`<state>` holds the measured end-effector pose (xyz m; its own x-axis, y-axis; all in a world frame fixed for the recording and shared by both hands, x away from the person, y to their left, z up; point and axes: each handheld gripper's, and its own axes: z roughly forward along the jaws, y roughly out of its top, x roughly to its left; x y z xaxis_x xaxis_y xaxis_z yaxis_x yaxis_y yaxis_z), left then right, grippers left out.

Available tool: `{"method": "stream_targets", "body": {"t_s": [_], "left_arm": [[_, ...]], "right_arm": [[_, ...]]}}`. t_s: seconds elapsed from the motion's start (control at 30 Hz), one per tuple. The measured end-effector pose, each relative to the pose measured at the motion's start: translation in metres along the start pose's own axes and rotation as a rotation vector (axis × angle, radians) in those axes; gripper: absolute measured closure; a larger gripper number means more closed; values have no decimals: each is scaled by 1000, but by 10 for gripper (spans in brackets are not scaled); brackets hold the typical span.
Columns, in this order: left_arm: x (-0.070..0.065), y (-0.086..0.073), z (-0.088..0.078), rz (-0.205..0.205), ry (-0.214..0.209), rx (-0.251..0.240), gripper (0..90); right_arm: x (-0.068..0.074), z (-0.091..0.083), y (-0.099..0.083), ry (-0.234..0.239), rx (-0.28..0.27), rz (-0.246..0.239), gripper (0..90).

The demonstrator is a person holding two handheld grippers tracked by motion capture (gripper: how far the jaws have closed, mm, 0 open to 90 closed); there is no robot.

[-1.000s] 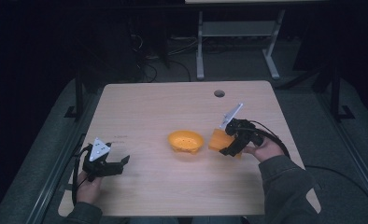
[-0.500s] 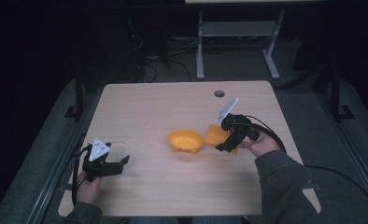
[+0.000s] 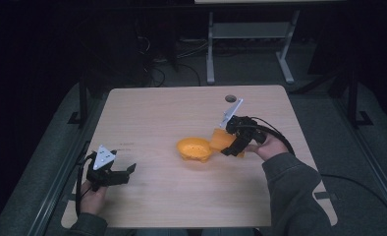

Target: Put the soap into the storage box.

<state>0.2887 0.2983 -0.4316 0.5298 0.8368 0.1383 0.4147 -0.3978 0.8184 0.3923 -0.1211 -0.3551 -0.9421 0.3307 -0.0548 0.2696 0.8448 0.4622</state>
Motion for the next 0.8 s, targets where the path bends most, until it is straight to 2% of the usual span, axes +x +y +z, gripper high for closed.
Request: {"method": "stream_targets", "body": {"t_s": [0.6, 0.8], "left_arm": [[1, 0, 0, -7, 1, -2, 141], [1, 0, 0, -8, 1, -3, 141]], "right_arm": [[-2, 0, 28, 15, -22, -40, 203], [-3, 4, 34, 17, -8, -50, 203]]}}
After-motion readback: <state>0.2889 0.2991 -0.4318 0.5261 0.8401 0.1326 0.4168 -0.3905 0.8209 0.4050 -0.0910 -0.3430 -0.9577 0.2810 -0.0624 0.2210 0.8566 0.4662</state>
